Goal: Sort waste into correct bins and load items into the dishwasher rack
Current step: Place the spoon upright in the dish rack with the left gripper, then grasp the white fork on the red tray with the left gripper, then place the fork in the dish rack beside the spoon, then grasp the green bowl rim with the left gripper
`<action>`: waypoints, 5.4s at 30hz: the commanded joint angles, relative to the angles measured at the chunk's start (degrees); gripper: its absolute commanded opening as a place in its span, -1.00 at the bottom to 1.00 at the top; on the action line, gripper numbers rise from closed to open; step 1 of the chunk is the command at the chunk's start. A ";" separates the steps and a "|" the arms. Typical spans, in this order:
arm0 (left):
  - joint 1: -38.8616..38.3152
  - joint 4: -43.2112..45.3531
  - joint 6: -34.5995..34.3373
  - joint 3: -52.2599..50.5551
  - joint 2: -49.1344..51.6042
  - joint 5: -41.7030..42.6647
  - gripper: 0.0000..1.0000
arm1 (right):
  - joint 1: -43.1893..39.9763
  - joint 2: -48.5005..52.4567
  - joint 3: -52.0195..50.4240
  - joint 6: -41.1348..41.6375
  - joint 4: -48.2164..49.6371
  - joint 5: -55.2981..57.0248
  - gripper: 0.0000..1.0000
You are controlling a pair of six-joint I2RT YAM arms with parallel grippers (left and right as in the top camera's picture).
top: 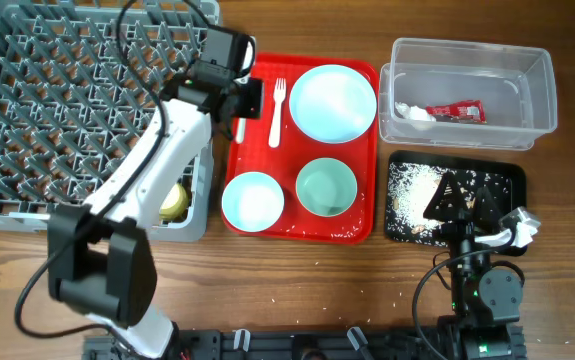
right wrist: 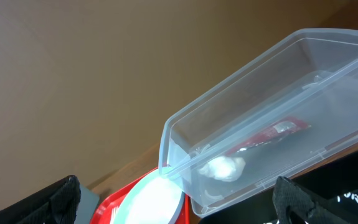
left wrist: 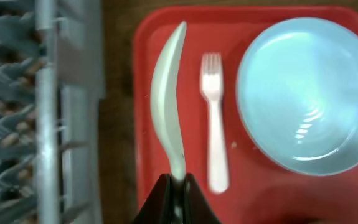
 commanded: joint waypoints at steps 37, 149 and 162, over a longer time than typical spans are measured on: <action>-4.61 9.20 -3.34 -1.84 15.52 -1.03 0.16 | -0.24 -0.50 -0.15 0.37 0.22 -0.24 0.99; 1.84 -34.56 -4.31 8.46 -10.03 10.78 0.16 | -0.24 -0.50 -0.15 0.37 0.22 -0.24 0.99; -19.32 -7.56 -22.86 -13.49 -6.08 6.49 -0.30 | -0.24 -0.50 -0.15 0.39 0.22 -0.24 1.00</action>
